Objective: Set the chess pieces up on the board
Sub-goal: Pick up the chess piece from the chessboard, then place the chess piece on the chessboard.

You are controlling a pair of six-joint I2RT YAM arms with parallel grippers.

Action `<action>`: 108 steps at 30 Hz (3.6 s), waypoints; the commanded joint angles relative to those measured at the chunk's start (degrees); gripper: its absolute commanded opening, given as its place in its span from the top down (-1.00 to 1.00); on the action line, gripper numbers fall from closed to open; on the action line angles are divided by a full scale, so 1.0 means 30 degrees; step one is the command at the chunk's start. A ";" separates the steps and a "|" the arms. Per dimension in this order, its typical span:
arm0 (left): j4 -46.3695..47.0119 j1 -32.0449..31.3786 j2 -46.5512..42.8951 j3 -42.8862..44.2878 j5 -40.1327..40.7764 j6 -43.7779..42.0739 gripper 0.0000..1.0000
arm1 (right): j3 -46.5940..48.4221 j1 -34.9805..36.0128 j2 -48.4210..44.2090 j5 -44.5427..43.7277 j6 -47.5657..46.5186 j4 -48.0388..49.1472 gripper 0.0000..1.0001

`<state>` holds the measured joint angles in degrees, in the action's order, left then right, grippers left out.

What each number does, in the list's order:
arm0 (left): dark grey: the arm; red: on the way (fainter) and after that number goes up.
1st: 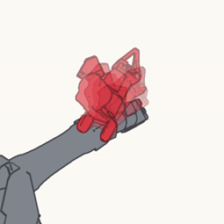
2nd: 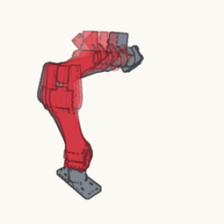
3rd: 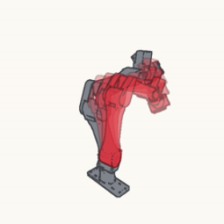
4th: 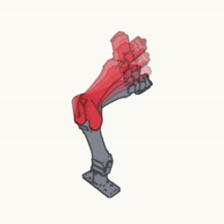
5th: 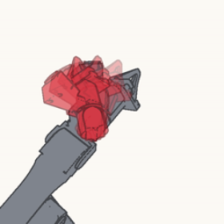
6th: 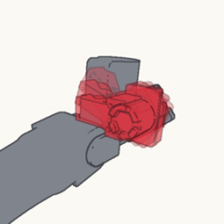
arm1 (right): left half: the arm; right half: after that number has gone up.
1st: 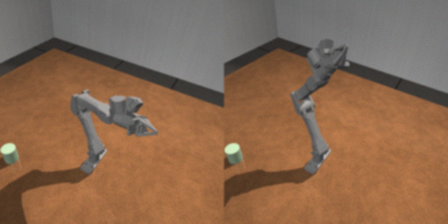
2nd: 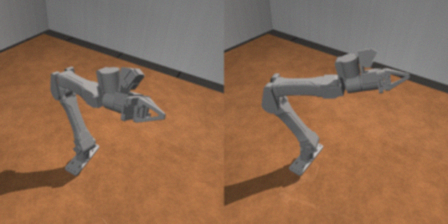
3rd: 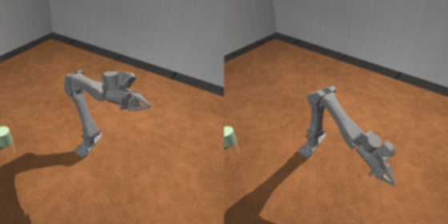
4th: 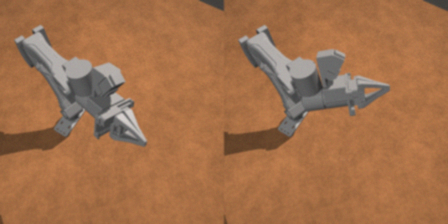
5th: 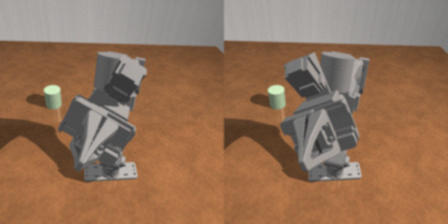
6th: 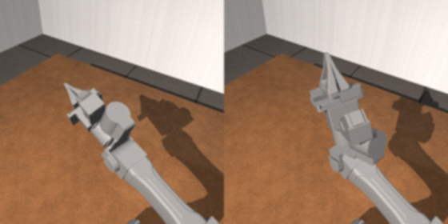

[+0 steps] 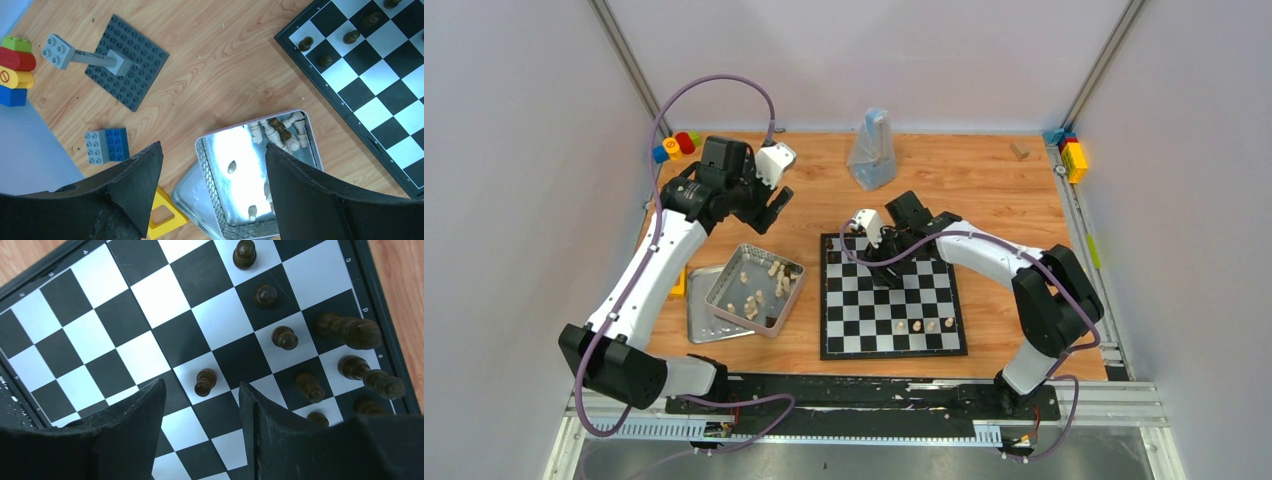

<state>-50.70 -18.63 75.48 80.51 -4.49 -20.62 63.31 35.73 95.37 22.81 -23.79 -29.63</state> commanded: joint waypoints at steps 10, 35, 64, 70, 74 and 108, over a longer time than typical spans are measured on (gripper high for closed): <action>0.0539 0.0088 0.0126 -0.0039 -0.0612 0.0315 -0.65 | 0.1177 0.0543 0.1233 -0.0770 -0.0287 -0.0035 0.44; 0.0484 0.0088 0.0259 0.0064 -0.0707 0.0251 -0.67 | -0.1570 -0.4899 -0.3747 -0.1097 -0.0776 -0.1269 0.92; 0.0620 0.0088 0.0315 -0.0273 -0.0771 0.0079 -0.67 | -0.0408 -0.5199 -0.0259 -0.2292 0.0104 0.0798 0.90; 0.0695 0.0088 0.0239 -0.0392 -0.0839 0.0076 -0.68 | -0.0478 -0.5187 -0.0042 -0.2428 0.0223 0.1184 0.86; 0.0640 0.0088 0.0251 -0.0382 -0.0875 0.0077 -0.68 | -0.0315 -0.5199 0.0238 -0.2452 0.0309 0.1346 0.84; 0.0616 0.0088 0.0173 -0.0642 -0.0958 -0.0011 -0.68 | -0.0734 -0.5417 0.0415 -0.3280 0.0196 0.1433 0.74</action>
<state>-50.28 -18.63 76.64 79.00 -6.59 -20.69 61.25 20.18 96.82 14.61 -22.83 -26.22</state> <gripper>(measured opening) 0.838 0.146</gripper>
